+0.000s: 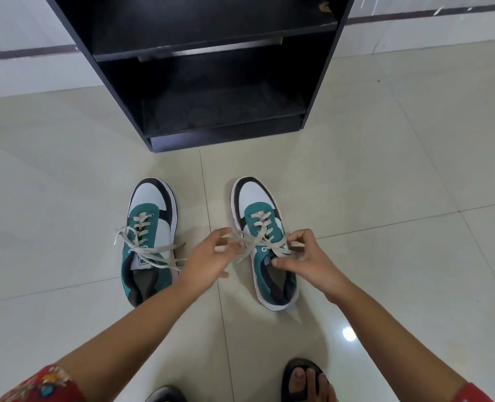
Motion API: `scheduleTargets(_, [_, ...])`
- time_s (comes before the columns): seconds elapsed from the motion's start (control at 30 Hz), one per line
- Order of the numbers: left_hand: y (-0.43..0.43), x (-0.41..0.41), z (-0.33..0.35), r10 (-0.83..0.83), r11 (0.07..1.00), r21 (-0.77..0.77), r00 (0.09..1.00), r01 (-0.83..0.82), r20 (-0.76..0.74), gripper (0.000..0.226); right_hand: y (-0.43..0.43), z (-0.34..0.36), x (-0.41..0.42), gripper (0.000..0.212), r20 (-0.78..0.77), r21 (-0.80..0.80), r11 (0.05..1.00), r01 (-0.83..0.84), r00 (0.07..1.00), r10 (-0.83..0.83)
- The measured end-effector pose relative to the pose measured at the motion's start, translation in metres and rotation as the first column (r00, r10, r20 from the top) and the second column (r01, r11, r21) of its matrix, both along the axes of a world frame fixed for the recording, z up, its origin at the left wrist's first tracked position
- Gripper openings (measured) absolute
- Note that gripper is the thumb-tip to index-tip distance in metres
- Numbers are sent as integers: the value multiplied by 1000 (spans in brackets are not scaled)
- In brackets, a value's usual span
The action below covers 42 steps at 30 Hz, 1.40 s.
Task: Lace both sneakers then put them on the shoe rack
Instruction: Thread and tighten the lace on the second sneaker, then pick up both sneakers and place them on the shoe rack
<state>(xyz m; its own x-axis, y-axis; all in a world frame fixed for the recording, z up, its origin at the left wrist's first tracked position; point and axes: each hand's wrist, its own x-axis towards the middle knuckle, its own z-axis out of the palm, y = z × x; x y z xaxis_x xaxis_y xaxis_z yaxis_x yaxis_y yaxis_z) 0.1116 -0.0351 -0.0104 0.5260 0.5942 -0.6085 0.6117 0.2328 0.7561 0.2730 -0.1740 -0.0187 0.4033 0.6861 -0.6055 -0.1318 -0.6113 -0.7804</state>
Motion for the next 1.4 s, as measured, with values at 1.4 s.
scheduleTargets(1.4, [-23,-120,29,-164,698,664,962,269,-217,33,0,19,-70,36,726,-173,923,-343,589,354])
